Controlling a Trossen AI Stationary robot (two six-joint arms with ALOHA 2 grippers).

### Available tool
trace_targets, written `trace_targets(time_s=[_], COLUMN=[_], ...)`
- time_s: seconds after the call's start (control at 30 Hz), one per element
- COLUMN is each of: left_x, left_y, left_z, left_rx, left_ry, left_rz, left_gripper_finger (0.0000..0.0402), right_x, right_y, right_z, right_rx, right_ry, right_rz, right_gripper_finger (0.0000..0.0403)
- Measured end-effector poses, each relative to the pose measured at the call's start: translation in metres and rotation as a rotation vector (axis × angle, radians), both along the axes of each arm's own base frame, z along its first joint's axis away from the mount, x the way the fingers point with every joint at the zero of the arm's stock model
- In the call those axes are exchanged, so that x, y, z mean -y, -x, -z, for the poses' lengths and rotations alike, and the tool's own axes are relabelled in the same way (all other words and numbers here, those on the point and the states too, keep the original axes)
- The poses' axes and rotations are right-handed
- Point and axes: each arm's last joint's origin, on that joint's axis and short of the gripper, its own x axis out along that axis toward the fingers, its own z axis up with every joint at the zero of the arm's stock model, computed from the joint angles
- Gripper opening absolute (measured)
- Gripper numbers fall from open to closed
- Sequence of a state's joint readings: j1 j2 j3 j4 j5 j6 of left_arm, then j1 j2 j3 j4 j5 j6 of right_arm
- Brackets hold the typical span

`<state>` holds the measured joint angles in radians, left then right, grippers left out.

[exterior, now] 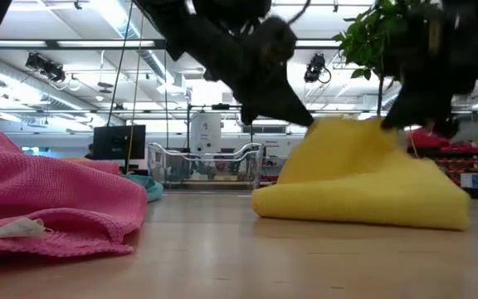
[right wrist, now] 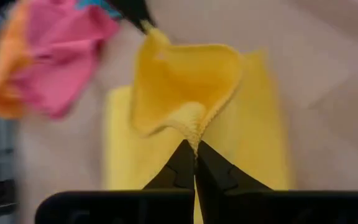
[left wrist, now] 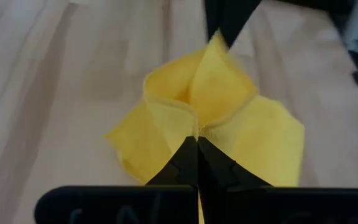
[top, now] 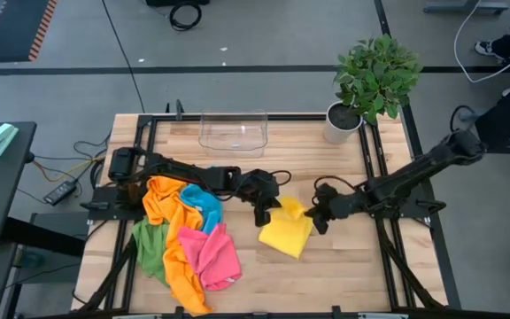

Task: Fold microfiber towels
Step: Fold the yellow microfiber towel

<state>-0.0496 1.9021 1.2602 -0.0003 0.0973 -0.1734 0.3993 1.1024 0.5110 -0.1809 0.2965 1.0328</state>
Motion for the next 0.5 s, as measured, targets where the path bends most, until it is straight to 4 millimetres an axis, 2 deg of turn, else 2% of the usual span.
trace_targets(time_s=[0.13, 0.23, 0.33, 0.5], left_x=[0.019, 0.033, 0.048, 0.079], left_y=[0.007, 0.012, 0.016, 0.025], left_z=[-0.019, -0.028, -0.03, -0.029], left_rx=[0.042, 0.05, 0.036, -0.003], left_ry=[0.004, 0.031, 0.071, 0.123], left_rz=[0.048, 0.068, 0.075, 0.113], left_gripper_finger=[0.0004, 0.0003, 0.0003, 0.0003], right_x=[-0.029, -0.053, -0.075, -0.118], right_y=[-0.007, -0.011, -0.016, -0.024], right_z=[-0.038, -0.057, -0.063, -0.059], right_rx=[-0.004, -0.011, -0.007, -0.03], right_ry=[-0.152, -0.251, -0.302, -0.347], right_rz=[0.012, 0.044, 0.085, 0.105], right_gripper_finger=[0.0004, 0.0003, 0.0003, 0.0002])
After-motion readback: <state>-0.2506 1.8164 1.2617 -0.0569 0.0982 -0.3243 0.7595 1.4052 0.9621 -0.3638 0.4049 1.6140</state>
